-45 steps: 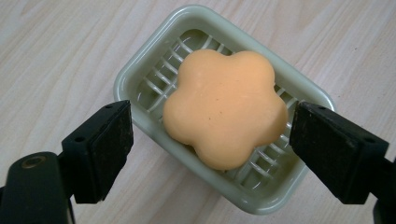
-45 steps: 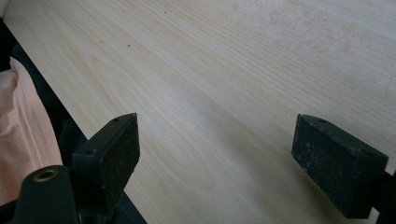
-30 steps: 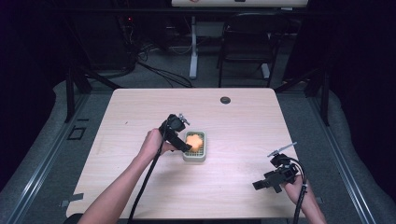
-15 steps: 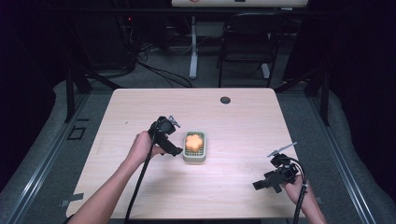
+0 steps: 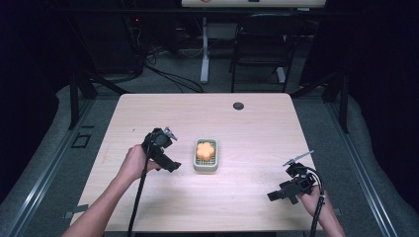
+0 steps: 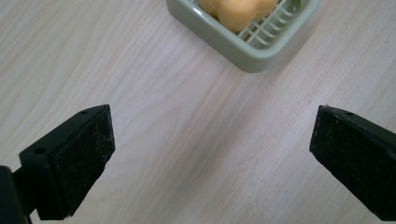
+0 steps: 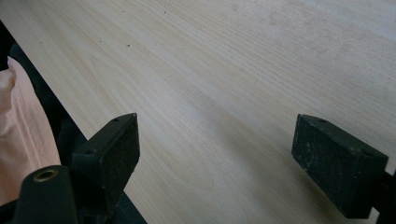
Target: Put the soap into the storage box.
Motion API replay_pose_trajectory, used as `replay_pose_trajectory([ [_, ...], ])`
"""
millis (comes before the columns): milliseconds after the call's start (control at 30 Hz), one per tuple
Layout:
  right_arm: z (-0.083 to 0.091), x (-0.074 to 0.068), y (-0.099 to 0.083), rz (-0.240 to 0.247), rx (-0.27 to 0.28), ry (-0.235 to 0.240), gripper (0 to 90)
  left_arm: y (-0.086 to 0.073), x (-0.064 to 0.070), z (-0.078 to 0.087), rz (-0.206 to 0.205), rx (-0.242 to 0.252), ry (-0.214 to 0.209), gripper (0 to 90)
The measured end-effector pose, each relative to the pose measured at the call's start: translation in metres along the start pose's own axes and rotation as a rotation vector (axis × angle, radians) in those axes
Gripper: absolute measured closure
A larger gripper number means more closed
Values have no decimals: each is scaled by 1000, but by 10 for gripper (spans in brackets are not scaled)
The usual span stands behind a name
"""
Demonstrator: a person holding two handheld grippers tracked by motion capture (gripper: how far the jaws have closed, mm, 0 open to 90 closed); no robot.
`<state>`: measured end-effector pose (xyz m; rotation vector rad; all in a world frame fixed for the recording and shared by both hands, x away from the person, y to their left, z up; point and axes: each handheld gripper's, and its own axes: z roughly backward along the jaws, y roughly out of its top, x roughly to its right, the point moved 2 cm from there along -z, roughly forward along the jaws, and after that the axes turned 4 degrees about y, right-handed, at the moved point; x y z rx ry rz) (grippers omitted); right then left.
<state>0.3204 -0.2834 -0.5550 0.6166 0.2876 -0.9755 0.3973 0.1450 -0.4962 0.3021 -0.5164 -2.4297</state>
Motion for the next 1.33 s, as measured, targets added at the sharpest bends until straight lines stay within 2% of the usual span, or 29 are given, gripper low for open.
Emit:
replay_pose_trajectory([
  [300, 1, 0, 0, 7, -7, -3, 150, -39, 1, 12, 25, -48, 10, 2],
  [733, 0, -1, 0, 6, -9, -11, 150, -77, 9, 8, 55, -100, -9, 2],
  [833, 1, 0, 0, 13, -14, -17, 150, -90, 9, 7, 88, -88, -8, 2],
  [967, 0, -2, 0, 0, -7, -13, 150, -99, 6, 3, 109, -98, -10, 2],
  [1033, -1, -1, 0, 14, -13, -17, 150, -101, 2, 1, 115, -90, -8, 2],
  [1133, 0, 0, 1, 25, -29, -18, 150, -100, 0, -1, 124, -89, -14, 2],
  [1233, -1, 0, 0, 11, -7, -16, 150, -99, -1, -2, 116, -87, -21, 2],
  [1333, -1, 0, 0, 19, -17, -14, 150, -98, -1, -3, 117, -89, -29, 2],
])
